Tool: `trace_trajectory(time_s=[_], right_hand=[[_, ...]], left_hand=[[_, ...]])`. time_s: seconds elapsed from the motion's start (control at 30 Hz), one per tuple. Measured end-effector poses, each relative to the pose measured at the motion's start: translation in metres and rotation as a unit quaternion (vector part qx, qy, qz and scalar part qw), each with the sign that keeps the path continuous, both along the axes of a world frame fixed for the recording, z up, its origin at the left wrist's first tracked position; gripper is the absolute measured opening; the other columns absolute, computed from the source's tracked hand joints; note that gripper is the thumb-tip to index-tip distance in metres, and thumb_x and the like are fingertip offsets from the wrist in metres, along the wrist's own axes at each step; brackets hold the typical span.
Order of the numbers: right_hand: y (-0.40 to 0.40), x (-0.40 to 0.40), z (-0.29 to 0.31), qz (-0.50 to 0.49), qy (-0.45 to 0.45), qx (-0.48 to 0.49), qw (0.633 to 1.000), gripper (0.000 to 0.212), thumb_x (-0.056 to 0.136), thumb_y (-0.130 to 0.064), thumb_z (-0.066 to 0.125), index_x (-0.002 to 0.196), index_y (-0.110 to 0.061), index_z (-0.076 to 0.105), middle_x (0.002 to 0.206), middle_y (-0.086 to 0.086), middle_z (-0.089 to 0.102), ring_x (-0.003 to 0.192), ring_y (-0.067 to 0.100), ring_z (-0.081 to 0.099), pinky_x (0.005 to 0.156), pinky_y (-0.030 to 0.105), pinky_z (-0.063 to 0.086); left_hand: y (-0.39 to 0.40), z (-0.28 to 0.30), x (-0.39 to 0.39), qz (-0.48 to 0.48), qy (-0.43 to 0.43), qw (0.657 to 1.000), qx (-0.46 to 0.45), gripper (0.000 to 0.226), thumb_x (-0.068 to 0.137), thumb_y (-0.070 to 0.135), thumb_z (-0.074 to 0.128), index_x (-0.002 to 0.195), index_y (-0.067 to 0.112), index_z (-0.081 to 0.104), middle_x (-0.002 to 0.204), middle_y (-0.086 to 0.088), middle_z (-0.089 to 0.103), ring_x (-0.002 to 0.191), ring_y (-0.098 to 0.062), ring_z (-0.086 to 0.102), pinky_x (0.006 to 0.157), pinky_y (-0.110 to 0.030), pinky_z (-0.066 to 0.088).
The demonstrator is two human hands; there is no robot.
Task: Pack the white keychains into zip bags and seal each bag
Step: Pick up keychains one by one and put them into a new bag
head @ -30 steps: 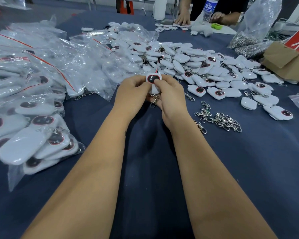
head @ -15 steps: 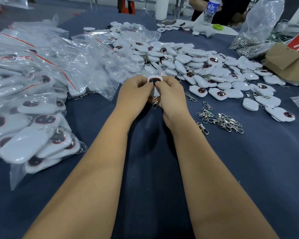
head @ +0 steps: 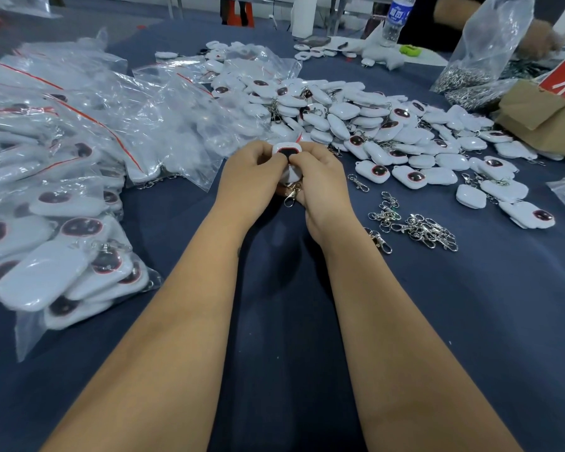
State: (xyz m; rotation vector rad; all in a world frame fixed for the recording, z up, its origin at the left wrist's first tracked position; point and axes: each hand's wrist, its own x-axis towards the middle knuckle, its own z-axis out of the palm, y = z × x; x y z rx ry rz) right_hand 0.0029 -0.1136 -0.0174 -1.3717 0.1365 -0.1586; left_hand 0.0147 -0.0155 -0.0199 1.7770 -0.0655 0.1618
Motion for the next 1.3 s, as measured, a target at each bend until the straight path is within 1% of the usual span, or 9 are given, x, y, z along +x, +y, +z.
trace_trajectory(time_s=[0.23, 0.37, 0.5, 0.63, 0.77, 0.9, 1.07, 1.17, 1.3], right_hand=[[0.002, -0.003, 0.002, -0.016, 0.016, -0.043, 0.999, 0.017, 0.090, -0.007, 0.054, 0.084, -0.017, 0.065, 0.088, 0.009, 0.068, 0.086, 0.023, 0.062, 0.092, 0.050, 0.052], [0.004, -0.008, 0.007, -0.048, 0.000, 0.035, 0.998, 0.017, 0.095, -0.007, 0.050, 0.080, -0.012, 0.057, 0.073, 0.007, 0.063, 0.070, 0.023, 0.058, 0.064, 0.037, 0.048], [-0.005, -0.010, 0.013, -0.101, -0.015, 0.097, 0.990, 0.014, 0.101, -0.014, 0.048, 0.088, -0.009, 0.052, 0.057, 0.006, 0.058, 0.036, 0.005, 0.042, 0.038, 0.016, 0.034], [-0.009, -0.010, 0.015, -0.082, -0.041, 0.181, 0.979, 0.011, 0.103, -0.013, 0.045, 0.096, -0.008, 0.051, 0.069, 0.010, 0.067, 0.049, 0.010, 0.044, 0.048, 0.019, 0.037], [-0.007, -0.012, 0.015, -0.028, -0.068, 0.234, 0.969, 0.010, 0.102, -0.006, 0.045, 0.109, -0.001, 0.050, 0.083, 0.017, 0.069, 0.065, 0.019, 0.066, 0.064, 0.026, 0.056], [-0.001, -0.010, 0.015, -0.033, -0.058, 0.128, 0.989, 0.005, 0.098, -0.003, 0.048, 0.099, -0.008, 0.049, 0.088, 0.012, 0.065, 0.066, 0.015, 0.070, 0.070, 0.026, 0.059], [0.001, -0.012, 0.008, -0.085, -0.040, -0.131, 0.987, 0.007, 0.090, -0.016, 0.064, 0.090, -0.019, 0.057, 0.076, 0.000, 0.062, 0.072, 0.012, 0.054, 0.074, 0.030, 0.046], [0.002, -0.012, 0.005, -0.106, -0.064, -0.266, 0.956, 0.008, 0.088, -0.025, 0.068, 0.089, -0.026, 0.060, 0.105, -0.002, 0.055, 0.104, 0.013, 0.047, 0.089, 0.021, 0.035], [0.001, -0.011, 0.005, -0.083, -0.060, -0.201, 0.974, 0.009, 0.088, -0.022, 0.067, 0.087, -0.028, 0.060, 0.104, -0.001, 0.059, 0.088, 0.006, 0.055, 0.084, 0.021, 0.045]], left_hand=[[0.001, -0.001, -0.002, 0.021, -0.047, 0.998, 0.025, 0.011, 0.086, 0.022, 0.059, 0.077, 0.025, 0.065, 0.074, 0.007, 0.069, 0.070, -0.010, 0.063, 0.068, -0.025, 0.051], [0.001, -0.004, 0.000, 0.019, -0.054, 0.998, -0.025, 0.018, 0.089, 0.024, 0.053, 0.078, 0.021, 0.067, 0.074, 0.013, 0.066, 0.074, -0.011, 0.064, 0.077, -0.036, 0.055], [0.007, -0.008, 0.006, 0.068, -0.073, 0.994, 0.049, 0.041, 0.085, 0.005, 0.050, 0.113, 0.026, 0.070, 0.096, 0.011, 0.070, 0.085, -0.001, 0.063, 0.074, -0.012, 0.046], [0.006, -0.009, 0.007, 0.042, -0.071, 0.989, 0.120, 0.055, 0.078, 0.005, 0.061, 0.127, 0.030, 0.063, 0.097, 0.016, 0.065, 0.069, 0.004, 0.054, 0.063, -0.004, 0.040], [0.005, -0.008, 0.003, 0.027, -0.089, 0.987, 0.128, 0.057, 0.075, 0.016, 0.072, 0.127, 0.035, 0.057, 0.095, 0.011, 0.063, 0.077, -0.008, 0.055, 0.073, -0.025, 0.049], [0.005, -0.004, -0.003, 0.031, -0.117, 0.989, 0.079, 0.056, 0.077, 0.011, 0.060, 0.117, 0.047, 0.048, 0.080, 0.013, 0.057, 0.064, 0.002, 0.055, 0.060, -0.017, 0.047], [0.005, 0.002, -0.001, 0.086, -0.072, 0.993, 0.039, 0.019, 0.088, 0.015, 0.060, 0.105, 0.020, 0.066, 0.078, 0.010, 0.063, 0.066, -0.003, 0.060, 0.070, -0.028, 0.054], [0.006, 0.004, -0.003, 0.101, -0.105, 0.986, 0.078, 0.012, 0.090, 0.029, 0.063, 0.082, 0.030, 0.072, 0.086, 0.010, 0.067, 0.080, -0.001, 0.061, 0.071, -0.018, 0.046], [0.007, 0.007, -0.005, 0.113, -0.141, 0.983, 0.042, 0.009, 0.090, 0.032, 0.064, 0.086, 0.032, 0.072, 0.100, 0.002, 0.064, 0.086, -0.004, 0.057, 0.075, -0.012, 0.043]])
